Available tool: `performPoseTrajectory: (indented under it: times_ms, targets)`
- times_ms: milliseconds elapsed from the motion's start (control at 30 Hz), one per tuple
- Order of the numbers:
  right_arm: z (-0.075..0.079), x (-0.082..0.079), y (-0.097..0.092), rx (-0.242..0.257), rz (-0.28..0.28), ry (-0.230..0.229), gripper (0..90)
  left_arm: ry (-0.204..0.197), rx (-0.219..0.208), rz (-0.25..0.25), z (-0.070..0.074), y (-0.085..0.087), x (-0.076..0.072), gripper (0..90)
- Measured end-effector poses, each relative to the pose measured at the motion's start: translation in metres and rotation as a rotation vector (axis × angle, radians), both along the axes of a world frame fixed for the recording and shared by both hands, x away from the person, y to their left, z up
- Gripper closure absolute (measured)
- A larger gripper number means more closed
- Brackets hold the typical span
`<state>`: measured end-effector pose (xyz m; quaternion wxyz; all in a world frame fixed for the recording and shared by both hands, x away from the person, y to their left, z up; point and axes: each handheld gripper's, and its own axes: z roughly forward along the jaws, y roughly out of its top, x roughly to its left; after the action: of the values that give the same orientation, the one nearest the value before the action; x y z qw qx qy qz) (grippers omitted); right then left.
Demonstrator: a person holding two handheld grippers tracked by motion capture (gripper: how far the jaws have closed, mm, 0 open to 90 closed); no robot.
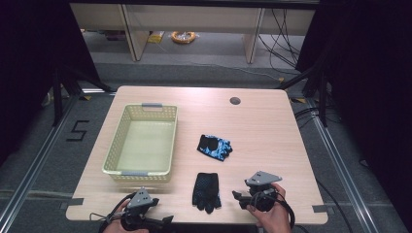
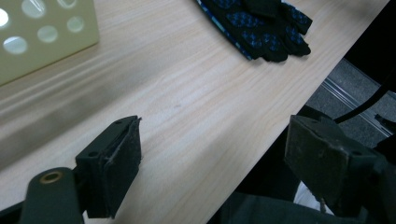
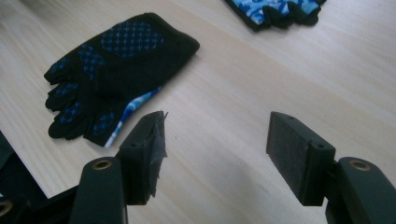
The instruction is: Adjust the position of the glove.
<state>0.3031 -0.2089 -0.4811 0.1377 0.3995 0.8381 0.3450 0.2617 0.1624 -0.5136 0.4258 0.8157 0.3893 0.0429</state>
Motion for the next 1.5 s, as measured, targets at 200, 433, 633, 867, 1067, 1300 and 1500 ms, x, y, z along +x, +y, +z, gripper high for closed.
performPoseTrajectory:
  times_ms: [200,433,633,867,1067,1300,1500]
  targets:
    - [0.009,0.013,0.010,-0.005,0.037,-0.028,40.2,-0.033,0.014,-0.009,0.002,-0.009,0.009,18.4]
    - [0.017,0.036,0.022,-0.009,0.079,-0.080,42.9,-0.043,0.024,-0.033,0.006,-0.025,0.019,19.6]
    - [0.018,0.052,0.035,0.006,0.100,-0.073,44.1,-0.047,0.025,-0.040,0.006,-0.036,0.025,19.6]
    - [0.016,0.072,0.058,0.028,0.152,-0.057,47.0,-0.043,0.034,-0.049,0.004,-0.050,0.032,20.4]
    - [0.012,0.081,0.071,0.030,0.194,-0.019,55.5,-0.048,0.017,-0.051,0.004,-0.058,0.035,23.7]
    - [0.000,0.087,0.087,0.025,0.252,0.010,64.1,-0.049,0.039,-0.077,0.002,-0.067,0.035,36.1]
    - [-0.005,0.090,0.093,0.009,0.254,0.058,65.5,-0.062,0.045,-0.078,0.001,-0.074,0.035,42.5]
